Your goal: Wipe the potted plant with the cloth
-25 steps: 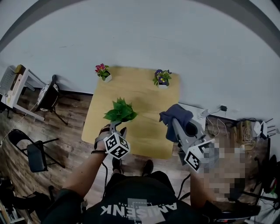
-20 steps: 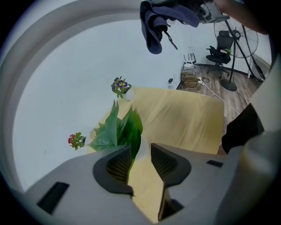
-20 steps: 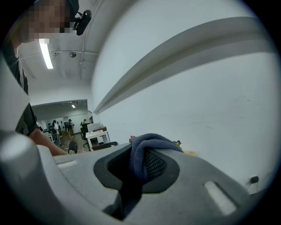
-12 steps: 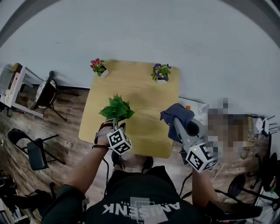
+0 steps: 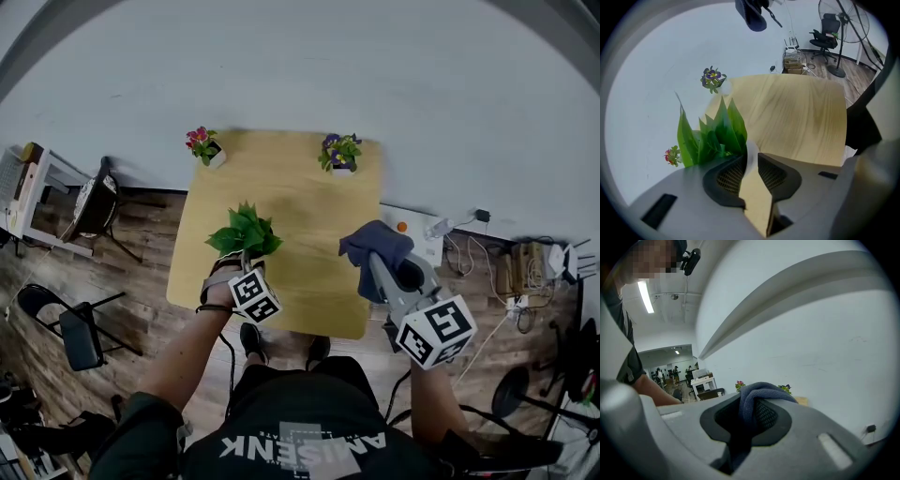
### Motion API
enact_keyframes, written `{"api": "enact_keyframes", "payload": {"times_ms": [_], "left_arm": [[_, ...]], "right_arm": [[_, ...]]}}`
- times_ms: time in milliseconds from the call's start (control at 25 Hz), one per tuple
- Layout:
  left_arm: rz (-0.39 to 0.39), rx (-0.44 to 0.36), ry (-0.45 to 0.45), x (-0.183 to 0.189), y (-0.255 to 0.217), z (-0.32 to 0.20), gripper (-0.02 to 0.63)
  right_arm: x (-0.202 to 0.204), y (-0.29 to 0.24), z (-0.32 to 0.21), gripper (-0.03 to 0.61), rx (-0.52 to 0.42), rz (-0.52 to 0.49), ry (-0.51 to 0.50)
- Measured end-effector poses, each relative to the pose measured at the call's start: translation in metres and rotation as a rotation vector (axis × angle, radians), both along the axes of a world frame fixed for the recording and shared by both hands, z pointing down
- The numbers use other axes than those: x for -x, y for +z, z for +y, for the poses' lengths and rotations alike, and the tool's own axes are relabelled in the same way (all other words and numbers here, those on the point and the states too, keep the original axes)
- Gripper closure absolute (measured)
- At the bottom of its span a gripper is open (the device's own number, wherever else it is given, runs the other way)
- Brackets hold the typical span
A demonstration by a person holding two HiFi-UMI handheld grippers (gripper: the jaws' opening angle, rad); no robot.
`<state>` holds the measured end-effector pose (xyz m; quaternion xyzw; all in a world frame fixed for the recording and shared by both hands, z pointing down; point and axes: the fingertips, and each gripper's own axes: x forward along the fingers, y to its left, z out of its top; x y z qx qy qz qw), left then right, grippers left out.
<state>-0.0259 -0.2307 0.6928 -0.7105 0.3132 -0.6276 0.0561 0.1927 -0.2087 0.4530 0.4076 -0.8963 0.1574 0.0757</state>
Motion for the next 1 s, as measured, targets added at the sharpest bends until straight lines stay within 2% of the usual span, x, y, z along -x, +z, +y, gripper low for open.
{"api": "enact_keyframes", "payload": {"times_ms": [80, 280, 600, 680, 800, 920, 1000], "left_arm": [[0.003, 0.0, 0.003, 0.0, -0.001, -0.003, 0.552], [-0.006, 0.0, 0.027, 0.001, 0.0, -0.004, 0.558], [0.036, 0.033, 0.031, 0.004, -0.003, -0.007, 0.574], [0.068, 0.047, 0.021, 0.005, -0.008, -0.007, 0.575], [0.161, 0.086, -0.02, 0.005, -0.024, -0.005, 0.575], [0.226, 0.085, -0.03, 0.005, -0.047, -0.004, 0.577], [0.299, 0.097, -0.044, 0.004, -0.066, -0.002, 0.577]], "right_arm": [[0.0, 0.001, 0.0, 0.534, 0.0, 0.002, 0.0], [-0.002, 0.004, -0.001, 0.534, 0.013, -0.001, 0.021], [0.005, 0.008, 0.003, 0.534, 0.03, -0.009, 0.047], [0.007, 0.007, 0.004, 0.534, 0.028, -0.011, 0.051], [0.011, 0.001, 0.003, 0.534, 0.013, -0.01, 0.05], [0.016, -0.006, 0.004, 0.535, 0.004, -0.02, 0.07], [0.024, -0.014, 0.004, 0.534, -0.013, -0.025, 0.068]]}}
